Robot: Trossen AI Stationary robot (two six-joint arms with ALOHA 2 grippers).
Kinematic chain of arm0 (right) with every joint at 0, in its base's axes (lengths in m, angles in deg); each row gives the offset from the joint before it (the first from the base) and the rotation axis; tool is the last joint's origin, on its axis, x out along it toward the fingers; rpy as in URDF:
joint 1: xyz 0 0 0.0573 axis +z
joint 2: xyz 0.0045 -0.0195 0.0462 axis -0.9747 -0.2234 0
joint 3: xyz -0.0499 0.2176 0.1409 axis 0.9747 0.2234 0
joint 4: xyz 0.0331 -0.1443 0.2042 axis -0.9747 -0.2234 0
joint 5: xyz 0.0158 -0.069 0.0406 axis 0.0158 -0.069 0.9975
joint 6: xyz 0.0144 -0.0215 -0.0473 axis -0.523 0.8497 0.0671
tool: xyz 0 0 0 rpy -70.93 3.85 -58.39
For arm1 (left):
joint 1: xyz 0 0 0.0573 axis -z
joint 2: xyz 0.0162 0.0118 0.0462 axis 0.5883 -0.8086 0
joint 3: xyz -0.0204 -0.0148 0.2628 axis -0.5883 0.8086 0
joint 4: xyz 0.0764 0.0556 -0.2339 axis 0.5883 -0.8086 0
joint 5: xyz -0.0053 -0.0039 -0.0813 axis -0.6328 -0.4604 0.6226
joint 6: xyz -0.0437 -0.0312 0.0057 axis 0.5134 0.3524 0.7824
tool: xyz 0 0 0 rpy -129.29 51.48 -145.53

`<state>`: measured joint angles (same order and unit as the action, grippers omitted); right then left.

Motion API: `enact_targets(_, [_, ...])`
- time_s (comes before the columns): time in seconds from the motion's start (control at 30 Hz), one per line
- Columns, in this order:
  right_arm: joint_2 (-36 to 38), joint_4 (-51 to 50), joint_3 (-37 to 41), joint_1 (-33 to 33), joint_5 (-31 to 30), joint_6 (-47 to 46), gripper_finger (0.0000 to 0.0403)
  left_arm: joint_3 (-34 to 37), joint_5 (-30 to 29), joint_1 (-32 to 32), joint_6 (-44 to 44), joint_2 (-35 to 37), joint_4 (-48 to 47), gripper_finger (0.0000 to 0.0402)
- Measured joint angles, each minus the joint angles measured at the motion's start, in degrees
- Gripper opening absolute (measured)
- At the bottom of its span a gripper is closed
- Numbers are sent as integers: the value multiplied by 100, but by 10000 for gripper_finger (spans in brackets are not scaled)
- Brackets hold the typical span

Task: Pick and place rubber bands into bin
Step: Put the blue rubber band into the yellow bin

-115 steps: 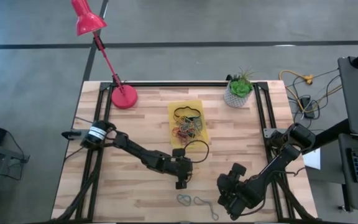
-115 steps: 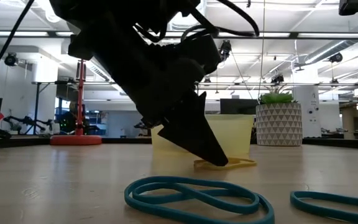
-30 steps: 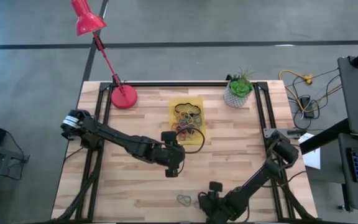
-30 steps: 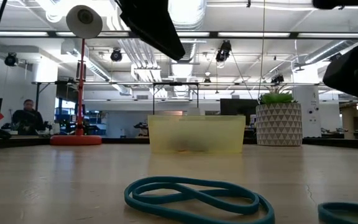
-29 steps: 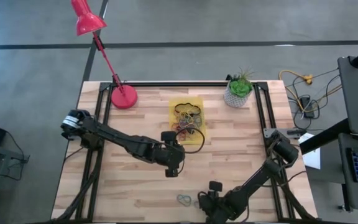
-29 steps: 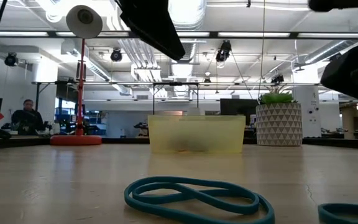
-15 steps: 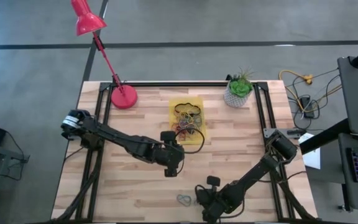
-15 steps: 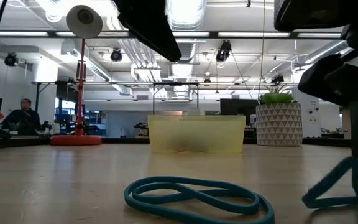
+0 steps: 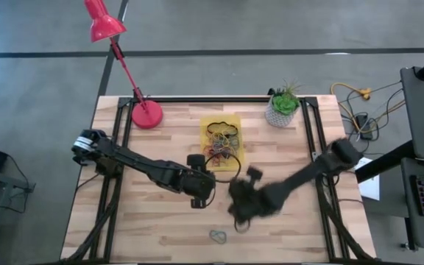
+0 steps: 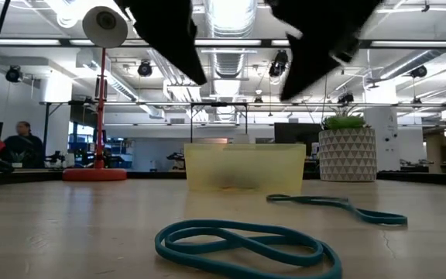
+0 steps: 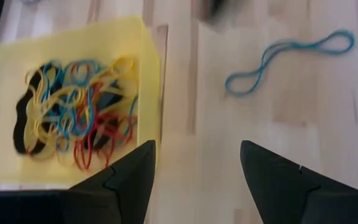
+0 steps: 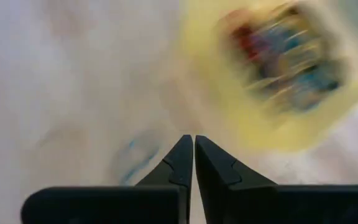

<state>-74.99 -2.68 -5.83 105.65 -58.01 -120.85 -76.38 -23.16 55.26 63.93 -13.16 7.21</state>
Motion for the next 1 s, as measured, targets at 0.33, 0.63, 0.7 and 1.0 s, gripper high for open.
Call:
enact_targets(0.33, [1300, 256, 86, -1912, 428, 1347, 8, 7, -21, 88, 590, 50, -725, 219])
enact_targets(0.63, [1099, 500, 321, -1280, 2126, 1649, 25, 64, -24, 153, 892, 50, -800, 219])
enact_targets(0.7, [1040, 501, 372, -904, 2182, 1399, 43, 147, -26, 159, 984, 50, -782, 219])
enact_targets(1.0, [239, 877, 405, -94, 2174, 1090, 170, 560, -28, 157, 1032, 50, -677, 219])
